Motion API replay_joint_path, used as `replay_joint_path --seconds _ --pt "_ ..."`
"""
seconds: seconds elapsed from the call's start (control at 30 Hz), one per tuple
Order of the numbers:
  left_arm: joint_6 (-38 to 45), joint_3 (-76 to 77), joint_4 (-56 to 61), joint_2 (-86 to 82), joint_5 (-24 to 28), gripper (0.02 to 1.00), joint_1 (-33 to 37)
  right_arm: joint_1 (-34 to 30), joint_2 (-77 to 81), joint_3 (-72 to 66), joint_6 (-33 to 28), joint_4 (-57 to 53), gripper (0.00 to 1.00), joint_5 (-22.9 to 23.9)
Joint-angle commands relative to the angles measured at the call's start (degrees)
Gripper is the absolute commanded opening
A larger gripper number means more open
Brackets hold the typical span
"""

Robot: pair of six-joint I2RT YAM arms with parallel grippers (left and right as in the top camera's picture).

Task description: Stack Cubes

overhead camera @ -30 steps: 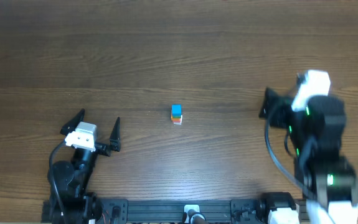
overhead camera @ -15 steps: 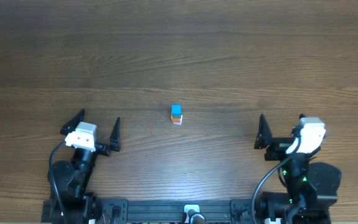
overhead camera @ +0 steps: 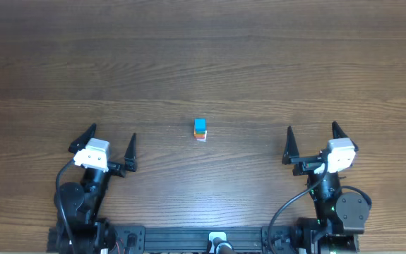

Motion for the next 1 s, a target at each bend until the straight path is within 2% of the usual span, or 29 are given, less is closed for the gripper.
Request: replay_joint_path --seconds 0.03,0.33,0.57,1.0 --pt "0.8 -0.3 0.1 -0.2 0.6 1.000 0.3 1.0 -0.6 -4.4 -0.9 4.8 0.993 0.9" --pt "0.8 -0.3 0.1 -0.2 0.6 1.000 0.3 3.0 -0.6 -10.6 -1.1 10.0 0.993 1.1" --pt "0.8 -0.3 0.1 -0.2 0.6 1.000 0.3 3.9 -0.6 -10.5 -1.1 4.7 0.991 1.1" --pt "0.8 -0.3 0.1 -0.2 0.6 1.000 0.3 3.9 -0.6 -10.5 -1.1 4.5 0.993 1.1"
